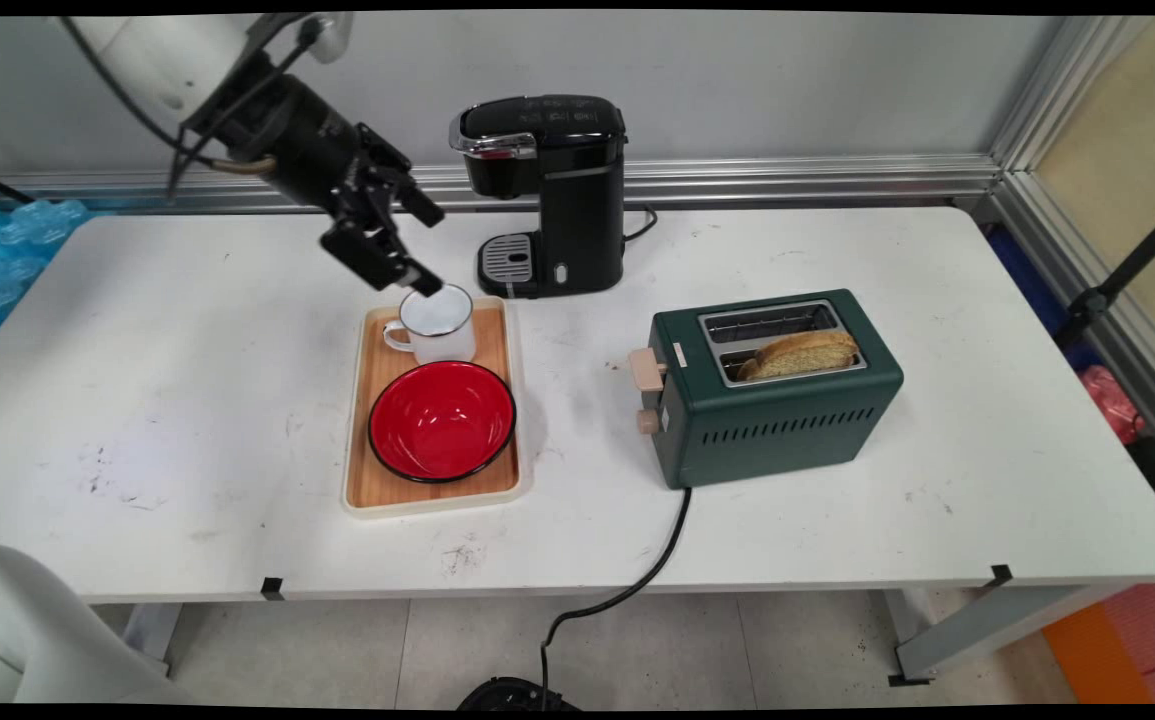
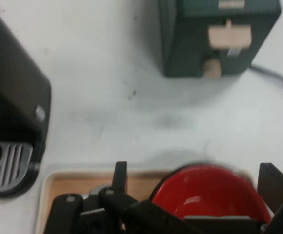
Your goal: Press the toaster switch
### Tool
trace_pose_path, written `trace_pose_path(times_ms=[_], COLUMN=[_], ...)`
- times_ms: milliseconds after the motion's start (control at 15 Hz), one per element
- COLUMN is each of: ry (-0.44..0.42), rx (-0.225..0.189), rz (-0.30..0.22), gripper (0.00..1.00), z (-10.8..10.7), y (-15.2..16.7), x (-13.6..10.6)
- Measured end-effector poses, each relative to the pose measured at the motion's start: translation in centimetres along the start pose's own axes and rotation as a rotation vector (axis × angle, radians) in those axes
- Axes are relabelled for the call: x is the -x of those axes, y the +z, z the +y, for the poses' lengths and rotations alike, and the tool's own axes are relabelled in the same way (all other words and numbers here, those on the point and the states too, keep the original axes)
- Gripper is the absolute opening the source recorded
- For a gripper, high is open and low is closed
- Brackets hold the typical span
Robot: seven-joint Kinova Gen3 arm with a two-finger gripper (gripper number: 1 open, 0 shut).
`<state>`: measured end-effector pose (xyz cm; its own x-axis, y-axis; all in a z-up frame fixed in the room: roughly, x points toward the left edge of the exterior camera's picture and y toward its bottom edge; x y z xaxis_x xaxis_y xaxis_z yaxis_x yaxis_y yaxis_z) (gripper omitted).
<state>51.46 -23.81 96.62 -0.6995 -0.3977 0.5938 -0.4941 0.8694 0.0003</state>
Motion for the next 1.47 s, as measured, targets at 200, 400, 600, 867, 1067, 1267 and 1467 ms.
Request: trace_pose_path(times_ms=[200,400,600,867,1067,1267,1467], ry=[-0.046,-0.06,-0.051,-0.044,-0.037,-0.03,-0.02], rx=[0.025,0.046,0.049,0.042,0.037,0.029,0.018], rz=[0.013,0.018,0.022,0.014,0.004,-0.016,-0.041], gripper=[1.0,1.0,1.0,1.0,1.0,1.0,0.0], z=[0.7,1.5,2.7,4.1,4.8,5.6,6.4], y=[1.2,2.4,3.7,5.6,7.1,9.0,11.0], x=[-1.9,-3.8,-6.2,-8.9,-10.5,-12.0,-13.2])
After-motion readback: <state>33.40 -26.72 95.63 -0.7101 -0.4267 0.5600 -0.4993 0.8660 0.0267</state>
